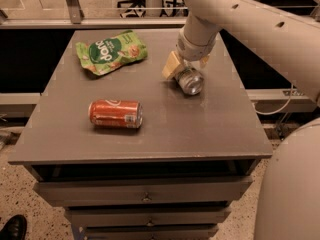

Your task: Place 7up can upright

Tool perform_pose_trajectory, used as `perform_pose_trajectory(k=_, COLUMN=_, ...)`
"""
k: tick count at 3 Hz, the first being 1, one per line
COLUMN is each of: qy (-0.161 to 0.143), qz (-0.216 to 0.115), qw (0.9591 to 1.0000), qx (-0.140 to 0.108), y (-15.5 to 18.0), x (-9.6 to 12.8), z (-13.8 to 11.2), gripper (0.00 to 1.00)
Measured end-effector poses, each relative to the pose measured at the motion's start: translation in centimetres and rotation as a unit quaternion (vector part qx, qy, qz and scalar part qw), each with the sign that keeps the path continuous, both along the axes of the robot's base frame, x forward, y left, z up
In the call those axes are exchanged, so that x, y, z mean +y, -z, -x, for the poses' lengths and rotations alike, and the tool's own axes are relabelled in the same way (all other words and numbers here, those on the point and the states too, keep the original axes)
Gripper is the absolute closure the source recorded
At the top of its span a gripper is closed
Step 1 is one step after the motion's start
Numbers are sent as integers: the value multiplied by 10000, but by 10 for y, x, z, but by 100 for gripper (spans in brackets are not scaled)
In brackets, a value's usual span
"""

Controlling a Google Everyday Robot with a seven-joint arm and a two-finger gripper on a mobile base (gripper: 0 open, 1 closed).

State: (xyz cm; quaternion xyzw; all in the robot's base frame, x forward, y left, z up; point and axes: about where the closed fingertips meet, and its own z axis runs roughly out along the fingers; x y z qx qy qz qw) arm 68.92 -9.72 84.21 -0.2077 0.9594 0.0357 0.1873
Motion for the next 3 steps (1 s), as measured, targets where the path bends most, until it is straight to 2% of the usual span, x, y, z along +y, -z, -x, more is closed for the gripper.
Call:
perform_pose_trajectory(k=1, qy=-19, qz=6, qw=10000, qx=35, y=2, x=5, z=0, gripper=49)
perform_pose_trajectory(k=2, qy=-202, qz=150, qw=9996, qx=-138, y=-10, x=12, z=-2, gripper=72)
perform_pose_trajectory(k=3, qy=-675, qz=240, qw=9957, qx=-581, y=-42, x=17, z=-3, gripper=95)
